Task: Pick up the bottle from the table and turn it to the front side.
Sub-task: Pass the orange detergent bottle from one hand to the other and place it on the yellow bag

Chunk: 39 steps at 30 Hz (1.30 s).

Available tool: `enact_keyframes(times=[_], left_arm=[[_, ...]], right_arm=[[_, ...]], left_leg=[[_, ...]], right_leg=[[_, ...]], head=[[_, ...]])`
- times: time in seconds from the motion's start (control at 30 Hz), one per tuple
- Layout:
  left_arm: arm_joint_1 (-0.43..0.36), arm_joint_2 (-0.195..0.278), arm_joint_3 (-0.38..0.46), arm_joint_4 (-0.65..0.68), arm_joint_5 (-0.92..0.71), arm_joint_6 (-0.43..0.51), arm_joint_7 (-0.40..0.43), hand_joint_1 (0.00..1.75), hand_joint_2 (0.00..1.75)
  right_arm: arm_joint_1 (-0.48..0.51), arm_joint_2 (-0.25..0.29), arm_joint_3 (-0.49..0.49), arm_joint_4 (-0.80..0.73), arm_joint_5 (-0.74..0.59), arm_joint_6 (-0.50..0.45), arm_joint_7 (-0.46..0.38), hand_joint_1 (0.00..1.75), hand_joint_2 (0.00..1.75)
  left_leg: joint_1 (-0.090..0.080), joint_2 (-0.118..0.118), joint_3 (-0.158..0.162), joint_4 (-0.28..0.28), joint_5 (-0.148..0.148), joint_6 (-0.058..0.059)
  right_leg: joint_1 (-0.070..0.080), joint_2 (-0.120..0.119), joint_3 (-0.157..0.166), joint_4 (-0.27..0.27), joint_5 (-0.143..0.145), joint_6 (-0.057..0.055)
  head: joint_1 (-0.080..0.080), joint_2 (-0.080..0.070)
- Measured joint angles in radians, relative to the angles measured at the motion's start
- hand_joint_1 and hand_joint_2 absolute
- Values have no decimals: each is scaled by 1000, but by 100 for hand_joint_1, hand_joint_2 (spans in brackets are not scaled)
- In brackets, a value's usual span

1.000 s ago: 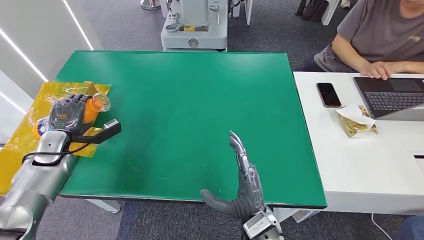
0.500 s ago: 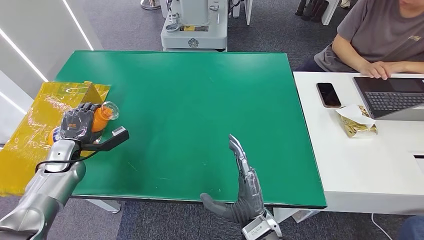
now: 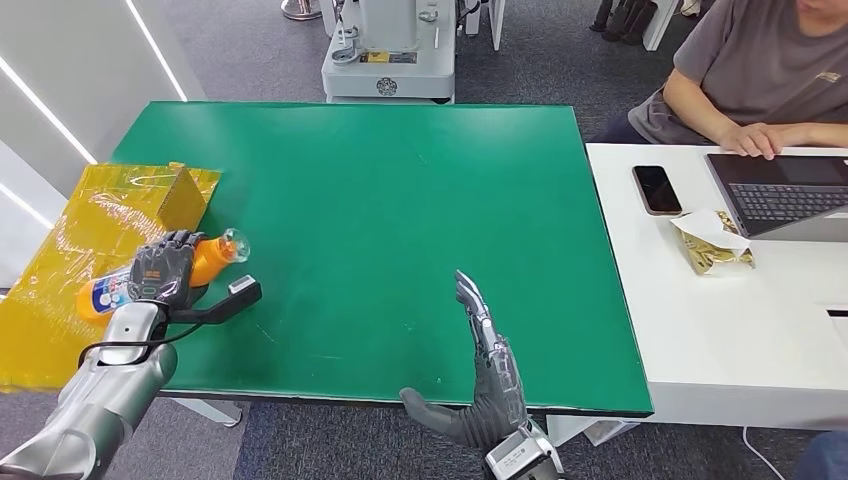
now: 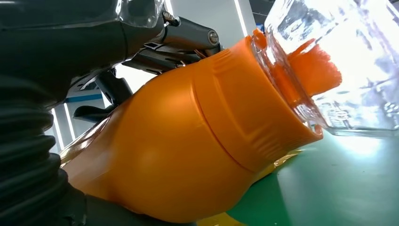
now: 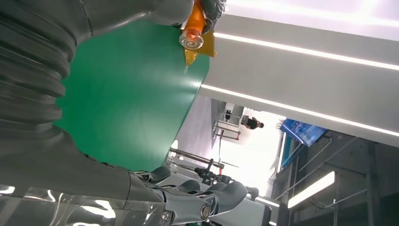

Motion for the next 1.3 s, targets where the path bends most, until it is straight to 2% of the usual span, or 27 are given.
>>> enact_keyframes(times=[0.5,0.63,0.8,1.0,1.17,1.3], left_arm=[[25,2,1,18,-58,-23,-11,175,175],[27,3,1,22,-72,-26,-15,0,175],[37,0,2,27,-83,-12,3,0,175],[57,-10,33,7,-104,84,2,0,175],[100,-31,131,-99,-146,90,-38,0,175],[118,-51,229,-174,-124,90,-131,0,175]], right_arm=[[-27,0,0,30,-62,33,-27,0,175],[-36,0,0,45,-78,35,-27,0,175],[-42,0,1,57,-92,34,-27,0,175],[-47,0,4,57,-97,25,-23,0,175],[-50,0,11,61,-112,14,-21,0,175],[-54,-1,15,70,-127,13,-27,0,175]], left_leg=[[0,0,0,0,0,0],[0,0,0,0,0,0],[0,0,0,0,0,0],[0,0,0,0,0,0],[0,0,0,0,0,0],[0,0,0,0,0,0]], right_leg=[[0,0,0,0,0,0],[0,0,0,0,0,0],[0,0,0,0,0,0],[0,0,0,0,0,0],[0,0,0,0,0,0],[0,0,0,0,0,0]], head=[[0,0],[0,0],[0,0],[0,0],[0,0],[0,0]])
